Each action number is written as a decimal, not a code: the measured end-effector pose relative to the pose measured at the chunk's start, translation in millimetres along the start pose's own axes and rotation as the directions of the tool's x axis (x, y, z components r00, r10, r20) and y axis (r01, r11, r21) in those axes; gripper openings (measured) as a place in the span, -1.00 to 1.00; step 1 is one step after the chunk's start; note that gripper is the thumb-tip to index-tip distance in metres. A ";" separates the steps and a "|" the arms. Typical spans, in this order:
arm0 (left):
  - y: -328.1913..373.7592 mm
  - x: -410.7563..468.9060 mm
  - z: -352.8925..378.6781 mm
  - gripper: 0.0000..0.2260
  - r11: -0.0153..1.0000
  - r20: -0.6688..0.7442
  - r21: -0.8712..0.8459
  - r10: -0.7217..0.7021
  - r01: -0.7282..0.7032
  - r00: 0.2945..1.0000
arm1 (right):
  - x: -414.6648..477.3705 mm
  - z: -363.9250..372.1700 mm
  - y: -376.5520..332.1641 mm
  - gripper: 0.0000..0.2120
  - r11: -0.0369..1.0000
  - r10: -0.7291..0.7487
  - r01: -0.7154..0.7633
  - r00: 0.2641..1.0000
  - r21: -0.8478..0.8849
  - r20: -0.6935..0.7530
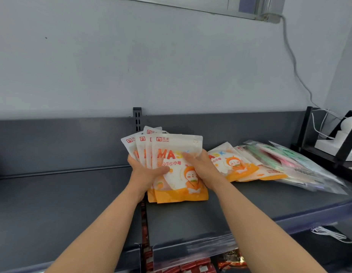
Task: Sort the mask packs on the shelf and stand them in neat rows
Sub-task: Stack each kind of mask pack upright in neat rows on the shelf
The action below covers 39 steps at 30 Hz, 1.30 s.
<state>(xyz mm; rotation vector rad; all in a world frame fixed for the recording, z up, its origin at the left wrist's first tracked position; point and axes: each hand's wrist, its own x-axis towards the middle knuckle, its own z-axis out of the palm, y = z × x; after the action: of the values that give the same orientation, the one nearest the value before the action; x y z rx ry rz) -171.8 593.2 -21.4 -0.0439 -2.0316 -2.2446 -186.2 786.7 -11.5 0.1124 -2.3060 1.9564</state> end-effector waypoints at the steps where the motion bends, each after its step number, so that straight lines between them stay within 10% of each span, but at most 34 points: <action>1: 0.9 1.6 2.9 0.00 1.000 -0.001 -0.014 -0.001 0.001 1.000 | 2.8 -1.0 0.1 -0.40 0.999 0.027 -0.028 0.999 0.020 0.026; 9: 1.0 8.9 14.3 0.12 0.999 -0.032 0.007 0.038 -0.038 0.999 | 2.1 -12.7 -6.9 -0.57 0.992 0.126 -0.124 0.989 -0.039 0.073; 12: -0.3 13.2 17.1 0.10 0.999 -0.028 0.012 0.041 -0.041 0.999 | 7.6 -33.3 -8.6 -0.52 0.963 0.084 -0.117 0.986 -0.241 -0.142; 17: -1.7 18.3 21.8 0.11 0.999 -0.045 0.029 0.032 -0.031 0.998 | 16.9 -81.3 10.1 -0.27 0.466 0.079 -0.366 0.924 -0.805 -0.375; 24: -2.1 20.1 23.8 0.07 0.999 -0.054 0.036 0.026 -0.024 0.998 | 19.2 -86.7 12.5 0.03 0.395 0.152 -0.449 0.892 -0.801 -0.425; 34: -2.3 19.0 24.2 0.06 0.999 -0.060 0.037 0.018 -0.016 0.998 | 7.1 -90.1 -0.6 0.15 0.763 -0.092 -0.268 0.855 -0.588 -0.510; 39: -2.8 18.5 23.7 0.06 0.999 -0.055 0.028 0.022 -0.021 0.998 | -0.5 -117.3 -12.2 0.22 0.970 -0.024 -0.117 0.825 -0.212 -0.565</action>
<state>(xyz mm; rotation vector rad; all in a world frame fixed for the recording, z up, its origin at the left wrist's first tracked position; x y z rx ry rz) -191.7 615.8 -19.9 -0.0009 -2.0236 -2.1799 -179.4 900.4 19.1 -0.4875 -2.1099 1.4391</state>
